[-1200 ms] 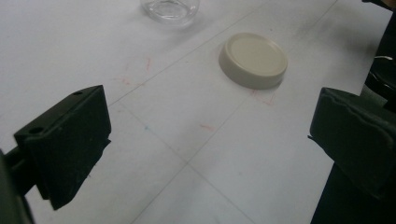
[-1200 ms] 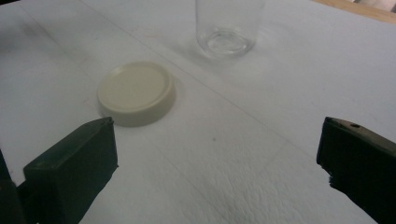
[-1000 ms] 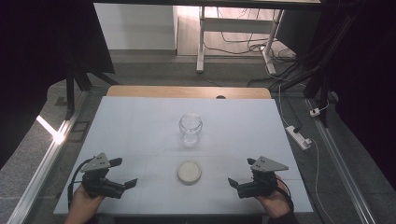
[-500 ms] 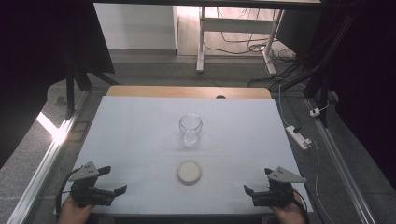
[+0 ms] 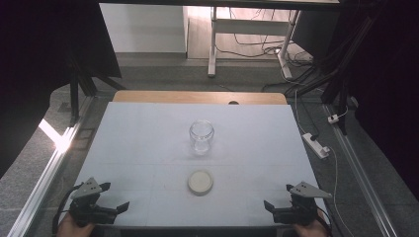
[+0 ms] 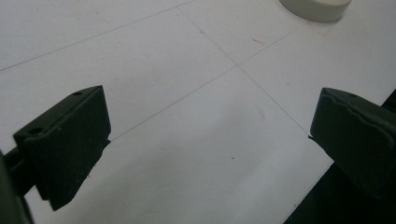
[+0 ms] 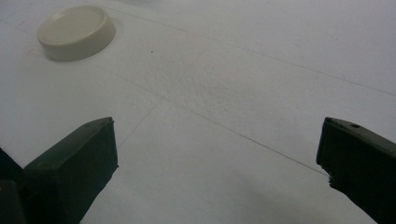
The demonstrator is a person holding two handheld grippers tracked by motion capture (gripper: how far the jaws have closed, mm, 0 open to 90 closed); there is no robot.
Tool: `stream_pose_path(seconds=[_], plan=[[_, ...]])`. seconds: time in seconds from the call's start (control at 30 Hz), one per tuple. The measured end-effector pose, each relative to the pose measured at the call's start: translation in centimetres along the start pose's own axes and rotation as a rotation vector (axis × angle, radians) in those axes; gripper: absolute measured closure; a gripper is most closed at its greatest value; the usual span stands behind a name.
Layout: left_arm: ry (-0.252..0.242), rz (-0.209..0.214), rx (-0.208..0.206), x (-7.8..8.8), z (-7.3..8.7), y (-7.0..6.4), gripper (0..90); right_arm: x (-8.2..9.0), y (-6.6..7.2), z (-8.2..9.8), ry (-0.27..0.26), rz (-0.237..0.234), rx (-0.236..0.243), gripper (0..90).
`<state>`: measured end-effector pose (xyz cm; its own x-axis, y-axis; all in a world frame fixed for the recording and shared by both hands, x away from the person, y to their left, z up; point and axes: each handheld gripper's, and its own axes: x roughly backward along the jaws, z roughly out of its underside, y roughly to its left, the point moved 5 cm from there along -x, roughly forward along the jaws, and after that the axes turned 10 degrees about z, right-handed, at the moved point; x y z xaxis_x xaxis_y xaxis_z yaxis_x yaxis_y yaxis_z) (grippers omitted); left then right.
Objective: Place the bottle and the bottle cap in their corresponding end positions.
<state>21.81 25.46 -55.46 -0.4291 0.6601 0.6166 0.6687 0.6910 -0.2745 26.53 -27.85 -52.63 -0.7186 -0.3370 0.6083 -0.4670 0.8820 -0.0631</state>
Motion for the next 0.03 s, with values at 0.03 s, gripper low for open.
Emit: stream_pose_path(seconds=[0.03], plan=[[0.001,0.001,0.001,-0.05,-0.04,-0.01,0.0,-0.02,-0.03,0.01,0.003,0.001,0.002,0.0]])
